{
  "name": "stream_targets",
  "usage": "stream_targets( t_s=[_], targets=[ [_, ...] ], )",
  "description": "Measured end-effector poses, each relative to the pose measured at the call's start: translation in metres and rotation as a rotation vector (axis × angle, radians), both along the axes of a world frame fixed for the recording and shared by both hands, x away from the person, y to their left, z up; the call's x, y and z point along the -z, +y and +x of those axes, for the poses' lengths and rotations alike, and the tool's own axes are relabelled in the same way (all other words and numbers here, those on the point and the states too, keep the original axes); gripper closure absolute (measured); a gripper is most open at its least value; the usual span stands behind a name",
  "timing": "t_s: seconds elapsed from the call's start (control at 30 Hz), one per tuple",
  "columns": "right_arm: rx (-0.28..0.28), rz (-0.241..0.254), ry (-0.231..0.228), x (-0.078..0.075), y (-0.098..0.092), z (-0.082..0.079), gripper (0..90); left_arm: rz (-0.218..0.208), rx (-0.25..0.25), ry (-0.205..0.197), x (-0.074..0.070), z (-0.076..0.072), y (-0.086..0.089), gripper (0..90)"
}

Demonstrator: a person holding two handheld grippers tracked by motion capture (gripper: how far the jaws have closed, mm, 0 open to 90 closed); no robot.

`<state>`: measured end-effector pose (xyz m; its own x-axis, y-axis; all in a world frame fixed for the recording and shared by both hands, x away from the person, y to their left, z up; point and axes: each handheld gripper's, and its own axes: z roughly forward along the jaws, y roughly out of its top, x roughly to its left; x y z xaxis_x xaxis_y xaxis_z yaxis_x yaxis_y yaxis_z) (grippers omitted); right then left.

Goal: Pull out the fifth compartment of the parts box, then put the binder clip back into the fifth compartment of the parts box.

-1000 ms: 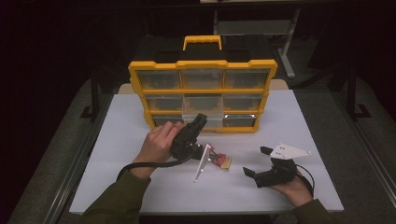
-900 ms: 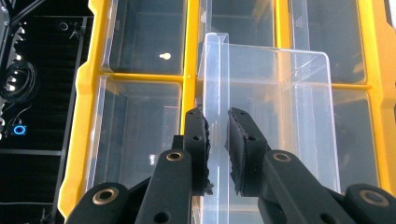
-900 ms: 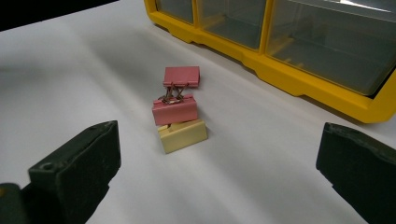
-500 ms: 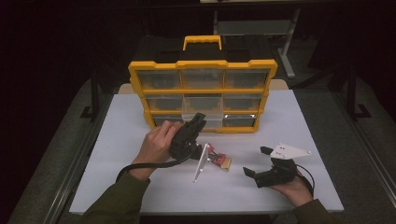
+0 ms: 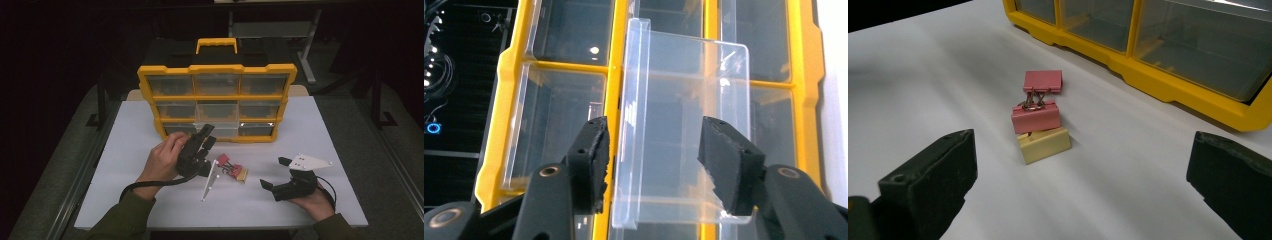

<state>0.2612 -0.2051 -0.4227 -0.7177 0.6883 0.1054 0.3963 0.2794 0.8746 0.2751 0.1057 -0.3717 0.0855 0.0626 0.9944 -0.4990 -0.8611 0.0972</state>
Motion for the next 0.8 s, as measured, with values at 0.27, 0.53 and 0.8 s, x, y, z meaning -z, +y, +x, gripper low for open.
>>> stream_targets(
  t_s=[0.27, 0.53, 0.8],
  targets=[
    [-0.001, 0.001, 0.002, 0.000, 0.001, 0.000, 0.0, 0.000, -0.011, 0.026, 0.011, -0.007, 0.008, 38.8],
    [-0.001, -0.002, -0.005, 0.000, 0.000, 0.000, 0.0, -0.004, -0.017, 0.043, 0.020, -0.013, 0.016, 34.8],
    [-0.002, -0.001, -0.002, 0.001, 0.000, 0.001, 0.0, 0.001, -0.020, 0.061, 0.032, -0.018, 0.023, 29.5]
  ],
)
